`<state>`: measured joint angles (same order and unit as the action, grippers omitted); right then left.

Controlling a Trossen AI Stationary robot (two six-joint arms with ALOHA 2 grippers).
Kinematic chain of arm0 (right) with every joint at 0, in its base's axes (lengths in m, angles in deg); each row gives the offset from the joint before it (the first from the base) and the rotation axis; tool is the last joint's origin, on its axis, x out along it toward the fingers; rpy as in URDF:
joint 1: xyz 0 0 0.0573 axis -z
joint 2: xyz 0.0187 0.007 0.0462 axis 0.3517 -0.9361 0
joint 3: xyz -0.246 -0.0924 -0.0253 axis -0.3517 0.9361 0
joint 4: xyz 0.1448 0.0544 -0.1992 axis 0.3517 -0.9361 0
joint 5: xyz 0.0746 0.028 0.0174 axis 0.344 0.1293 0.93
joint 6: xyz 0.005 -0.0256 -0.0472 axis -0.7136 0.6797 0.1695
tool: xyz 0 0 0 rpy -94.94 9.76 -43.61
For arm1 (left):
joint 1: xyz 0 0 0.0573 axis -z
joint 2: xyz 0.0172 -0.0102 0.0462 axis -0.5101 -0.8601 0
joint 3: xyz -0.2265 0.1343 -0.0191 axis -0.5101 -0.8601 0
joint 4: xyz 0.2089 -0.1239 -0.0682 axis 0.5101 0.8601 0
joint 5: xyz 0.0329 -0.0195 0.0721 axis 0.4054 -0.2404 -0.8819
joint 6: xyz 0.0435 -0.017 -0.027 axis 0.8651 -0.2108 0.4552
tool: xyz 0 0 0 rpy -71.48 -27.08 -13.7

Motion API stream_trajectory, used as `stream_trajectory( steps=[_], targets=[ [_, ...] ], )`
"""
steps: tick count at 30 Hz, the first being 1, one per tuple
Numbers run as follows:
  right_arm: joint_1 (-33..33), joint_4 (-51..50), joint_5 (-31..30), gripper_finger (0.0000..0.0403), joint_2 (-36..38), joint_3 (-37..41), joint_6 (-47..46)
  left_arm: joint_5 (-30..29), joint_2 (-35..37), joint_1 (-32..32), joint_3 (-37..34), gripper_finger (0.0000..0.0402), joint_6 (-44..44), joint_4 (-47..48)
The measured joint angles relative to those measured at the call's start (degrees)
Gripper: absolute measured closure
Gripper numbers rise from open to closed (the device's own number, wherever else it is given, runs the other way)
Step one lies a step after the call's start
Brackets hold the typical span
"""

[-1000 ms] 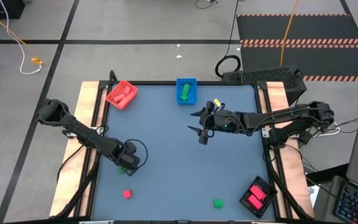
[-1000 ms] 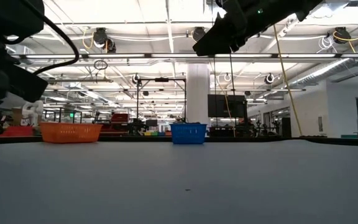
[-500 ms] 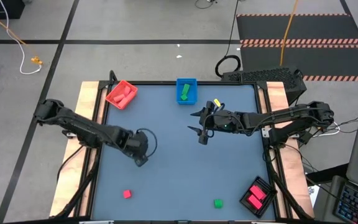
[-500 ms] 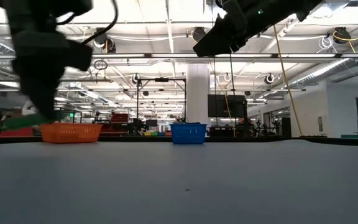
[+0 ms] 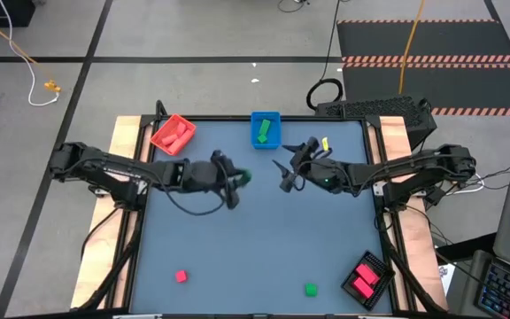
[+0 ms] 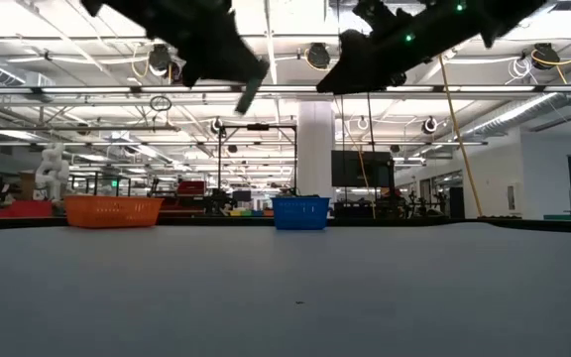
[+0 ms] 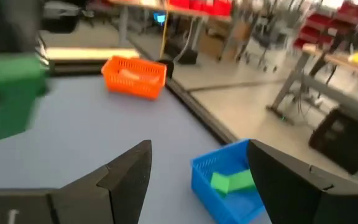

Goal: Sort & place blocks by color
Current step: Put the green block into the blue bin

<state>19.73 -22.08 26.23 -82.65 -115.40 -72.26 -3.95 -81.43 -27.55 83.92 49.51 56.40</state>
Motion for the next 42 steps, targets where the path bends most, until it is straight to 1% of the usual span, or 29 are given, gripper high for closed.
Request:
stream_trajectory(
  steps=[2, 6, 8, 10, 12, 16, 18, 20, 21, 23, 25, 30, 33, 38, 42],
  targets=[
    [-0.63, 7.94, 0.19, 0.0145, -0.02, 2.82, 3.09, -0.19, 0.02, -1.94, 0.02, 0.0299, 1.93, -5.15],
    [-2.02, 28.01, 0.32, 0.0145, -0.02, 8.93, 9.0, -0.23, 0.0, -5.51, 0.02, 0.0299, 2.55, -12.41],
    [-2.32, 37.52, 0.32, 0.0145, -0.02, 11.94, 9.58, -0.26, 0.01, -6.84, 0.02, 0.0299, 2.54, -16.07],
    [-2.36, 43.23, 0.29, 0.0145, -0.02, 14.25, 9.43, -0.3, -0.25, -7.82, 0.02, 0.0299, 2.45, -19.75],
    [-2.36, 44.56, 0.12, 0.0145, -0.03, 15.52, 9.46, -0.23, -0.79, -8.41, 0.04, 0.0299, 3.05, -23.98],
    [-2.56, 45.23, 0.8, 0.0145, -0.04, 15.62, 11.06, -0.2, -2.21, -8.57, 0.16, 0.0299, 3.66, -32.58],
    [-2.9, 45.39, 2.34, 0.0145, -0.04, 15.43, 12.88, -0.08, -3.26, -8.55, 0.01, 0.0299, 3.56, -34.45],
    [-3.33, 46.3, 3.92, 0.0145, -0.04, 15.28, 14.61, -0.03, -5.73, -8.51, 0.04, 0.0299, 3.32, -38.97],
    [-3.57, 46.85, 4.93, 0.0145, -0.04, 15.26, 15.46, -0.03, -6.58, -8.51, 0.07, 0.0299, 2.93, -39.75],
    [-4.03, 47.35, 5.24, 0.0145, -0.09, 15.0, 16.24, -0.05, -8.42, -8.72, 0.02, 0.0299, 1.59, -41.83],
    [-4.22, 47.36, 5.11, 0.0145, -0.17, 14.73, 17.0, -0.04, -11.18, -8.95, 0.11, 0.0299, -0.34, -46.26],
    [-3.78, 47.41, 7.99, 0.0145, -0.5, 14.56, 15.56, 0.98, -16.42, -8.99, 0.04, 0.0299, -3.69, -56.56],
    [-3.72, 47.7, 7.91, 0.0145, -0.76, 14.56, 15.5, 1.03, -18.32, -8.97, 0.46, 0.0299, -5.32, -59.13],
    [-2.84, 47.57, 7.92, 0.0145, -0.85, 14.56, 14.62, 0.96, -19.81, -8.68, 2.14, 0.0283, -5.99, -59.42],
    [-1.44, 47.63, 7.92, 0.0145, -1.96, 14.55, 12.85, 1.04, -21.62, -7.7, 4.26, 0.0288, -5.97, -59.31]
  ],
)
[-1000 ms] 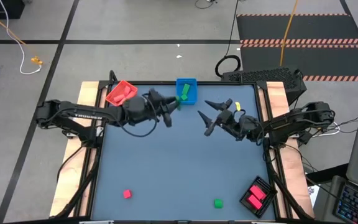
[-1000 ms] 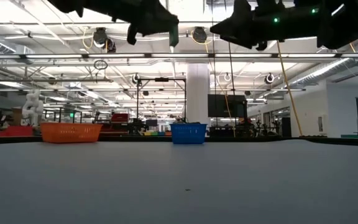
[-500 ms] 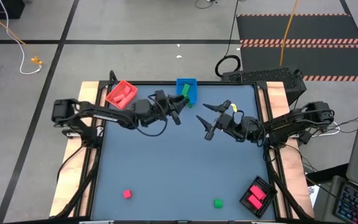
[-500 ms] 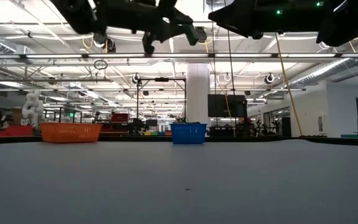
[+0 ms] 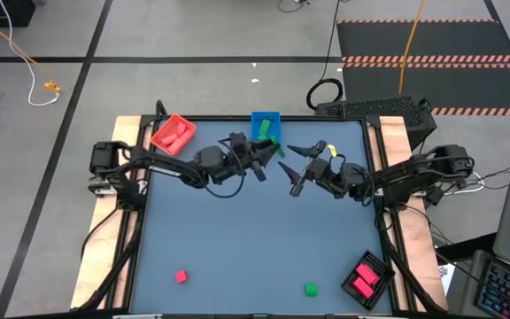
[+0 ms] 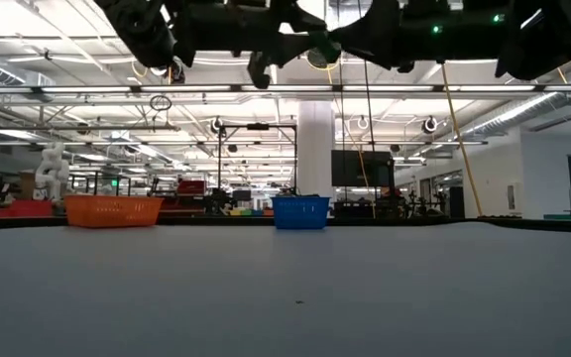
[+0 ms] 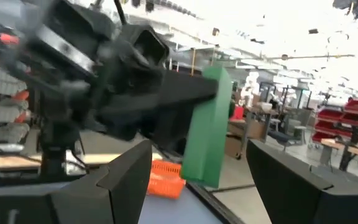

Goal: Sort & place blocks by color
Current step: Put the green block into the blue bin

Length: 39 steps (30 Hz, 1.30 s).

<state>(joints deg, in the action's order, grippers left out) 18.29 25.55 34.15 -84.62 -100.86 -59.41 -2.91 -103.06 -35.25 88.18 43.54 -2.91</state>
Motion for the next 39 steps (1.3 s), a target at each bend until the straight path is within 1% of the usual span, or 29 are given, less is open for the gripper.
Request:
stream_trajectory(
  steps=[2, 6, 10, 14, 16, 20, 25, 28, 32, 33, 39],
  targets=[
    [0.5, -0.12, 0.09, 0.0145, -1.0, 0.01, -0.48, 0.12, -1.01, 0.67, 1.38, 0.0295, -0.01, 0.02],
    [0.85, 0.76, -0.92, 0.0145, -2.33, 0.01, 0.13, 1.16, -2.55, 1.64, 3.18, 0.0295, 0.02, 0.4],
    [0.82, 2.31, -1.9, 0.0146, -2.58, 0.01, 2.3, 1.21, -2.99, 2.14, 3.57, 0.028, 0.89, 0.38],
    [0.71, 2.81, -1.86, 0.0162, -2.58, -0.01, 2.78, 1.01, -2.99, 2.08, 3.57, 0.0286, 0.85, 0.52],
    [0.71, 2.78, -1.86, 0.0174, -2.58, -0.01, 2.87, 0.95, -2.99, 2.03, 3.57, 0.0295, 0.9, 0.6],
    [0.71, 2.74, -1.8, 0.0199, -2.58, -0.01, 2.91, 0.91, -2.99, 1.99, 3.57, 0.0295, 1.97, 0.62],
    [0.67, 2.6, -1.79, 0.0236, -2.58, -0.01, 2.93, 0.91, -2.99, 1.97, 3.57, 0.0273, 1.95, 2.33],
    [0.69, 2.58, -1.81, 0.0274, -2.58, -0.01, 3.03, 1.45, -3.01, 1.98, 3.5, 0.0264, 3.58, 4.69],
    [0.69, 1.36, -2.37, 0.035, -2.58, 0.01, 3.98, 1.83, -2.99, 2.07, 3.5, 0.026, 3.85, 6.53],
    [0.69, 0.9, -2.74, 0.036, -2.58, 0.01, 4.23, 1.87, -2.99, 2.07, 3.5, 0.026, 3.85, 6.75],
    [0.65, -0.37, -5.17, 0.0358, -2.52, -0.03, 5.37, 2.59, -2.4, 2.32, 3.41, 0.0258, 4.22, 7.17]
  ],
)
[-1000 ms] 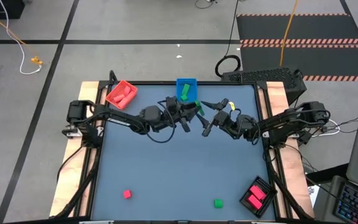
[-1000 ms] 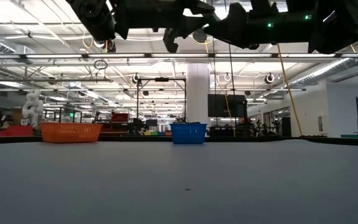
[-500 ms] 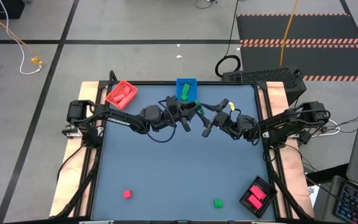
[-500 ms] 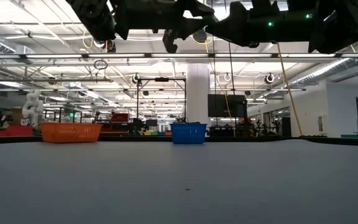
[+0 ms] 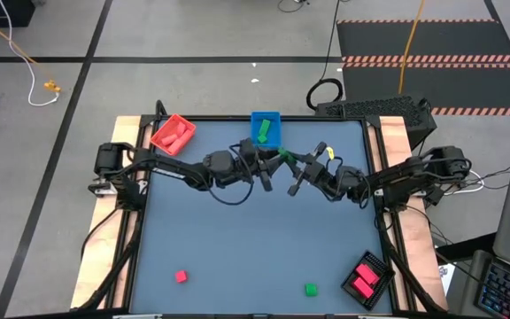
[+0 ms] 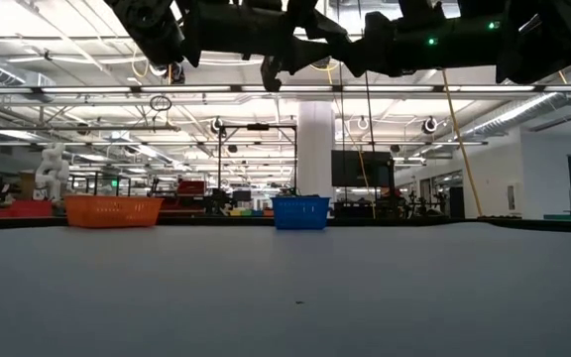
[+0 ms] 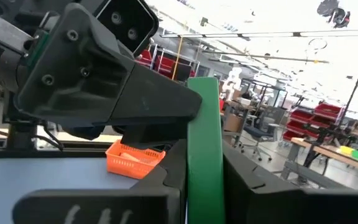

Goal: Sort & place blocks by color
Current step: Put the green block into the blue bin

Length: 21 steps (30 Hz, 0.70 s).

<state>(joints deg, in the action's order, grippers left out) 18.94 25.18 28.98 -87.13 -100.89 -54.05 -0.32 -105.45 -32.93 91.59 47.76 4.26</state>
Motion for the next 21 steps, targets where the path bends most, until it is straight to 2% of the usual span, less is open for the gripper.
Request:
stream_trajectory(
  steps=[6, 10, 16, 21],
  targets=[
    [-0.05, -1.65, -0.99, 0.0358, 0.07, -0.01, 1.51, 0.3, 3.82, 0.04, -0.02, 0.0257, 5.94, 2.61],
    [0.06, -3.45, -1.47, 0.0358, -0.16, 0.15, 1.7, 0.47, 10.4, 0.15, 0.15, 0.0257, 12.1, 10.05],
    [0.12, -4.31, -0.91, 0.0358, -0.07, 0.13, 1.7, 0.11, 22.03, -0.42, 0.17, 0.0257, 9.62, 34.83],
    [0.57, -5.88, -0.79, 0.0358, -0.07, 0.13, 0.83, 1.04, 24.24, -0.4, 0.07, 0.0256, 8.02, 53.66]
  ],
)
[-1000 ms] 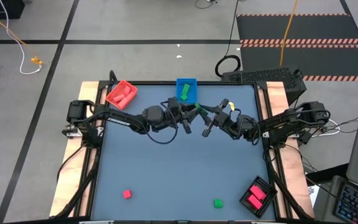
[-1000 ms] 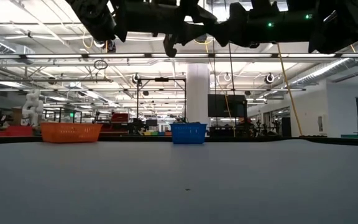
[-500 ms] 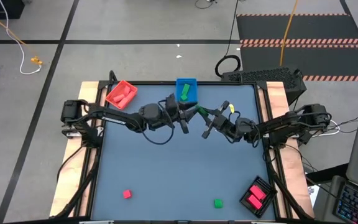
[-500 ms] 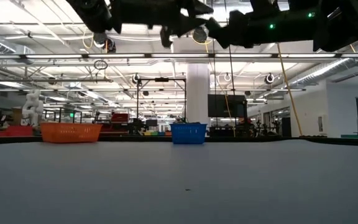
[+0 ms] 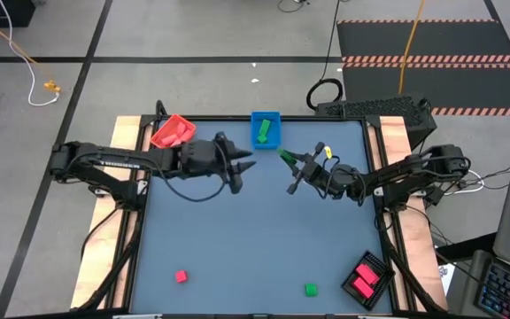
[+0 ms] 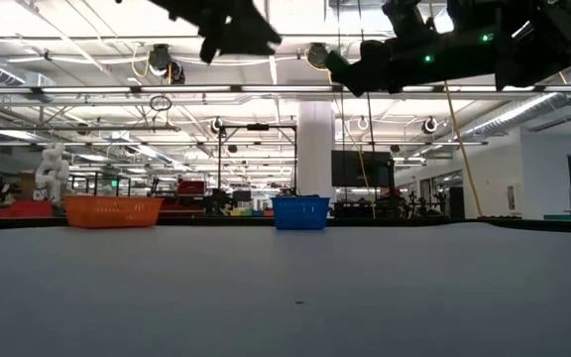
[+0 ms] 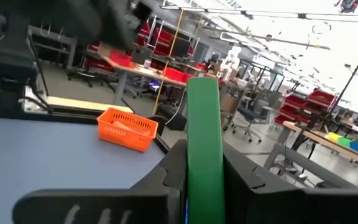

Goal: Sort & place blocks by color
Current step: Put the green block into the blue bin

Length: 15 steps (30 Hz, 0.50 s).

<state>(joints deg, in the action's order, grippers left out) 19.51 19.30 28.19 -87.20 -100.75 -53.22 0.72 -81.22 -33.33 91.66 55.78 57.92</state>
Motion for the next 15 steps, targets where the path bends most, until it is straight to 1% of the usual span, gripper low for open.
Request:
stream_trajectory(
  steps=[4, 6, 8, 11, 13, 15],
  targets=[
    [0.53, -0.77, 0.24, 0.0358, 0.0, 0.0, -2.89, 4.31, 0.0, 0.1, 0.0, 0.0256, 0.18, 8.08],
    [0.83, -1.54, 0.78, 0.0358, 0.0, 0.0, -4.09, 4.64, -0.41, 0.23, 0.02, 0.0256, 0.13, 11.42],
    [1.31, -3.46, 1.6, 0.0358, 0.02, -0.04, -5.41, 3.02, -0.57, 0.29, -0.02, 0.0256, -0.62, 14.99],
    [2.23, -6.82, 1.71, 0.0358, 0.02, -0.04, -8.06, -1.9, -0.5, 0.53, -0.02, 0.0256, -1.14, 17.59],
    [3.14, -9.15, 2.11, 0.0358, 0.02, -0.04, -10.13, -4.99, -0.5, 0.55, -0.47, 0.0256, -1.21, 17.53],
    [4.18, -10.95, 4.31, 0.0358, 0.02, -0.02, -12.75, -7.46, -0.48, 0.55, -1.99, 0.0256, -1.22, 15.9]
  ],
)
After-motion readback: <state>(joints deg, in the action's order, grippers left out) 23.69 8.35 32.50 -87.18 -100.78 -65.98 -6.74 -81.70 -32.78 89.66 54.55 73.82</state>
